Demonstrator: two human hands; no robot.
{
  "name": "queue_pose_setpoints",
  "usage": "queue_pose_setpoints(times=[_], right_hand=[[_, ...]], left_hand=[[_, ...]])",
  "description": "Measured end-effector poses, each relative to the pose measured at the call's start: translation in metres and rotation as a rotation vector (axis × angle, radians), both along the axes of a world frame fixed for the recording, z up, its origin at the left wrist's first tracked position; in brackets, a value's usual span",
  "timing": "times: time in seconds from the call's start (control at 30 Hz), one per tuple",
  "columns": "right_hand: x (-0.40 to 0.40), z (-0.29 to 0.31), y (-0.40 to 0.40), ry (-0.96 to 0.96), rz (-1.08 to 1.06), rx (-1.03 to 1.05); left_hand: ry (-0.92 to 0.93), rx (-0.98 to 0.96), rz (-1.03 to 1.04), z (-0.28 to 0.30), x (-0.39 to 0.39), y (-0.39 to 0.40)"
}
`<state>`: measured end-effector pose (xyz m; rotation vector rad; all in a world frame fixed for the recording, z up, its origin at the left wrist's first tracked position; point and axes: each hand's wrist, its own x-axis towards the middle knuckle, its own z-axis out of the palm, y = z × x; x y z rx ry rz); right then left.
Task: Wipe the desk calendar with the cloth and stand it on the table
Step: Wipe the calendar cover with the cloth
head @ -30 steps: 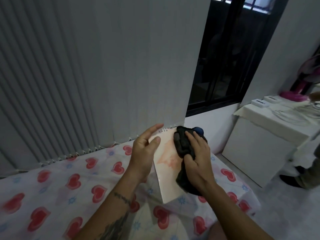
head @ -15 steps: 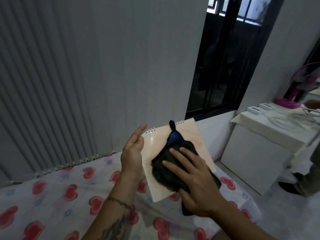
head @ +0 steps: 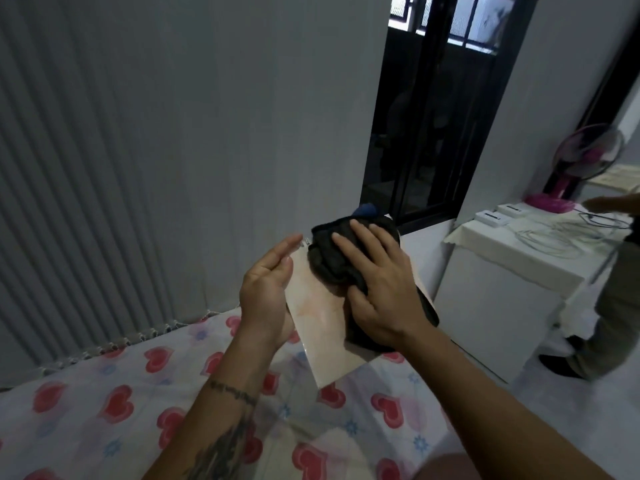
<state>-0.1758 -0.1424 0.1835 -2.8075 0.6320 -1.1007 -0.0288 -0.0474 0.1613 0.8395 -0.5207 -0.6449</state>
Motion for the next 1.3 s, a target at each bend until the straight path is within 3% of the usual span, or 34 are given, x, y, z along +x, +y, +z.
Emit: queue_pose_setpoints(times=[0.2, 0.33, 0.4, 0.57, 0.8, 0.87, 1.0, 1.07, 1.3], right_hand=[[-0.005, -0.002, 0.000, -0.076, -0.138, 0.171], [-0.002, -0.004, 0.003, -0.120, -0.151, 0.212], [0.000, -0.001, 0.005, -0.144, -0.128, 0.264], [0.005, -0.007, 0.017, -0.192, -0.077, 0.350], [-0.015, -0.031, 0.039, 0.063, 0.218, 0.028], [-0.012, -0.020, 0.025, 0.081, 0.184, 0.008], [0.009, 0.008, 0.007, -0.072, -0.098, 0.216], [0.017, 0.007, 0.013, -0.077, -0.123, 0.205], [-0.013, -0.028, 0.025, 0.110, 0.192, -0.031]], left_hand=[[0.020, 0.016, -0.039, 0.005, 0.012, 0.006], [-0.153, -0.062, -0.174, 0.006, 0.016, 0.013], [-0.251, -0.068, -0.148, 0.009, 0.013, 0.012], [-0.210, -0.085, -0.016, 0.013, 0.000, 0.004], [-0.012, -0.096, 0.015, 0.016, 0.019, 0.008], [0.039, -0.099, -0.010, 0.012, 0.016, 0.006], [0.097, -0.112, -0.053, 0.011, -0.002, 0.000], [0.103, -0.116, -0.056, 0.015, -0.005, -0.001], [0.069, -0.069, 0.009, 0.027, 0.004, 0.007]])
